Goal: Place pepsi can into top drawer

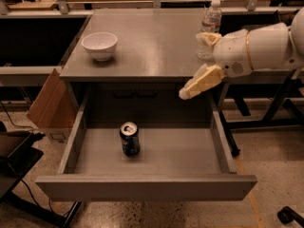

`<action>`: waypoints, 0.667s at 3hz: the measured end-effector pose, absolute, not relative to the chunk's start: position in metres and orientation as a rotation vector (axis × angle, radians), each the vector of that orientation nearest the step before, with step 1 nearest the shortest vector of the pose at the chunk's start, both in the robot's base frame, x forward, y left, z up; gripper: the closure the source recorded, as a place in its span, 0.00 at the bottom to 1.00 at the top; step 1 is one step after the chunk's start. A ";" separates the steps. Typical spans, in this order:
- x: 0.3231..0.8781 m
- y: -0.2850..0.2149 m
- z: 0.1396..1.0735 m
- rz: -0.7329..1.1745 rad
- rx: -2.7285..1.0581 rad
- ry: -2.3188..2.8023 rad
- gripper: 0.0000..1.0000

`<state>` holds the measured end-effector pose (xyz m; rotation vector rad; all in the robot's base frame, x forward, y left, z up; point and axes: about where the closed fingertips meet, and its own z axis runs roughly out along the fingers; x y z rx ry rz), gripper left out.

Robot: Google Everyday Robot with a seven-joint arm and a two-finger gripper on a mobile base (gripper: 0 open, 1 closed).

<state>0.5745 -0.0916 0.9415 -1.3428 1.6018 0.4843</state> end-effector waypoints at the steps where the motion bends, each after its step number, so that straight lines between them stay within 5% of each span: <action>1: 0.581 -0.122 0.974 0.289 -1.343 1.707 0.00; 2: 0.577 -0.141 1.001 0.089 -1.366 1.826 0.00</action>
Offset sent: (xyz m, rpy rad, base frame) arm -0.0117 -0.0834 0.1112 -0.5742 -0.0294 -0.3862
